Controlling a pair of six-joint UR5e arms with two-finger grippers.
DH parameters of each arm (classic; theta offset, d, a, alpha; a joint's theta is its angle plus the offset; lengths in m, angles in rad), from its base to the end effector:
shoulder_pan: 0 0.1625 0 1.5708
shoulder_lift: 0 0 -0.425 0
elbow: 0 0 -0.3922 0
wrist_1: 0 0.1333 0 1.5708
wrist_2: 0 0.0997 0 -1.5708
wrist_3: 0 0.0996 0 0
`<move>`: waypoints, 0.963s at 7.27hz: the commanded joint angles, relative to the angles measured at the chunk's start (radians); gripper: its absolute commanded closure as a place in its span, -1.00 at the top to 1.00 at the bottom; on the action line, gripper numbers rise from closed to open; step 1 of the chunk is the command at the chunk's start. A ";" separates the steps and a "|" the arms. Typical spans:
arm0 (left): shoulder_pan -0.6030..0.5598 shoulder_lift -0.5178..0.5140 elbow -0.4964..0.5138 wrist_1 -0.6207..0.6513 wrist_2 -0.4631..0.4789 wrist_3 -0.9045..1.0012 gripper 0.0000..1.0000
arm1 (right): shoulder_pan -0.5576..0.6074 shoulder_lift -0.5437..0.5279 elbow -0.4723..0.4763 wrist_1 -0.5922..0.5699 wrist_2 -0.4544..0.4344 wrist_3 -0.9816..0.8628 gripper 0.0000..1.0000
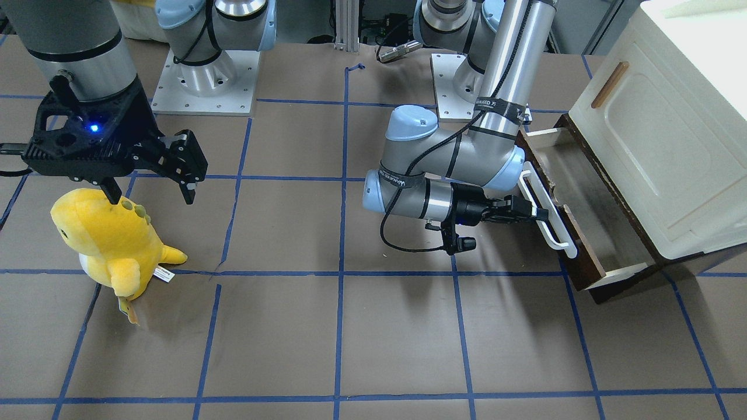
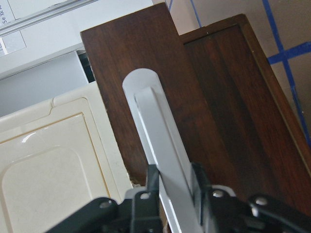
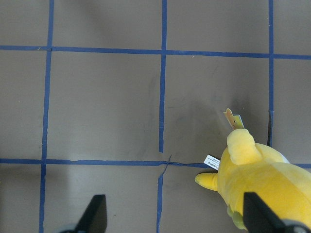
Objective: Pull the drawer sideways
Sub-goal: 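Pull the handle with the left gripper, sliding the drawer out from the cabinet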
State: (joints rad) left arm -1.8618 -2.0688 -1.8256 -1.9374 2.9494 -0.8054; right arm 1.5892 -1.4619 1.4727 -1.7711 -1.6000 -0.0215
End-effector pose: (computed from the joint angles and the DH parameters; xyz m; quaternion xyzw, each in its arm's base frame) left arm -0.1820 -0.4837 0.1697 0.1602 0.7183 0.0688 0.6735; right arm 0.1406 -0.5525 0.5018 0.0185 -0.9952 0.0946 0.0147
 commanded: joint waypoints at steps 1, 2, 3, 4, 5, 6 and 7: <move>-0.003 -0.001 -0.001 -0.003 0.002 0.000 -0.36 | 0.000 0.000 0.000 0.001 0.000 0.000 1.00; -0.003 -0.001 -0.001 -0.008 0.003 0.002 -0.34 | 0.000 0.000 0.000 -0.001 0.000 0.000 1.00; -0.003 -0.001 -0.001 -0.008 0.003 0.002 -0.25 | 0.000 0.000 0.000 -0.001 0.000 0.000 1.00; -0.003 0.001 -0.001 -0.006 0.000 -0.004 0.19 | 0.000 0.000 0.000 -0.001 0.000 0.000 1.00; -0.003 0.003 -0.001 0.001 -0.007 -0.014 0.99 | 0.000 0.000 0.000 -0.001 0.000 0.000 1.00; -0.003 0.016 0.003 0.006 -0.009 -0.014 1.00 | 0.000 0.000 0.000 -0.001 0.000 0.000 1.00; -0.005 0.019 0.021 0.024 -0.016 -0.011 1.00 | 0.000 0.000 0.000 -0.001 0.000 0.000 1.00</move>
State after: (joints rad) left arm -1.8658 -2.0566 -1.8192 -1.9290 2.9402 -0.8169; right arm 1.5892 -1.4619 1.4726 -1.7718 -1.6000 -0.0215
